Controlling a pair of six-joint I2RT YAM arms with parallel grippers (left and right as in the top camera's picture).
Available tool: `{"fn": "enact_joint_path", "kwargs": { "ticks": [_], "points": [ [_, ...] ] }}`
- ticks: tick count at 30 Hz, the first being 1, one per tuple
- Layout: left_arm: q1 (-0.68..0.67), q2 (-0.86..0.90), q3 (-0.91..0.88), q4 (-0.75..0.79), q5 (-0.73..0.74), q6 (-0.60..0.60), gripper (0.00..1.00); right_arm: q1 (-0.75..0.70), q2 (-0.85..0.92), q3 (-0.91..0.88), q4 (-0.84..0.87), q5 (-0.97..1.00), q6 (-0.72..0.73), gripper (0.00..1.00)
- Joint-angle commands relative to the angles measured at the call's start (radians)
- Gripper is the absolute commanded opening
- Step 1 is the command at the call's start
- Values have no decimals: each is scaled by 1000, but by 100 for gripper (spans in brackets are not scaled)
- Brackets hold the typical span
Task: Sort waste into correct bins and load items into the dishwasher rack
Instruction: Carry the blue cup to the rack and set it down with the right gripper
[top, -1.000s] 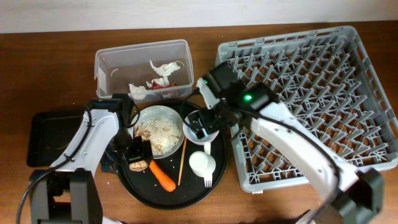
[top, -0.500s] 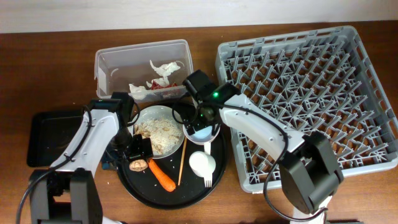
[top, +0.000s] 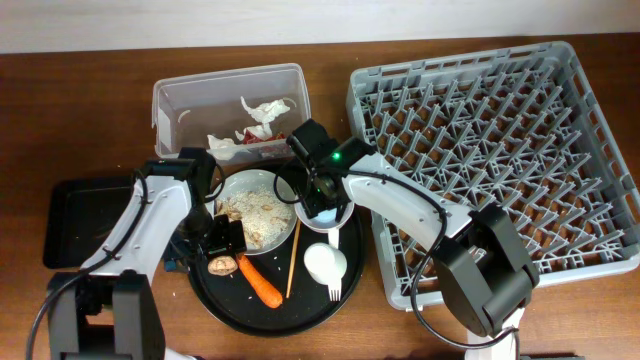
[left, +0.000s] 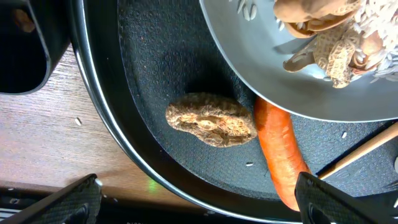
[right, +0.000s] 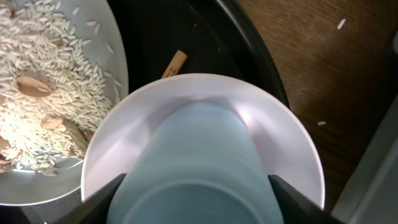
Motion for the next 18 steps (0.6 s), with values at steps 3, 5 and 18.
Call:
{"fn": "enact_joint_path", "kwargs": {
  "ticks": [3,5,18],
  "points": [
    [2,0,-6,6,-14,6,99,7,-35,43,-31,12,16,55],
    [2,0,-6,6,-14,5,99,7,-77,92,-69,13,16,54],
    [2,0,-6,6,-14,5,99,-637,-429,282,-501,85,31,54]
  ]
}}
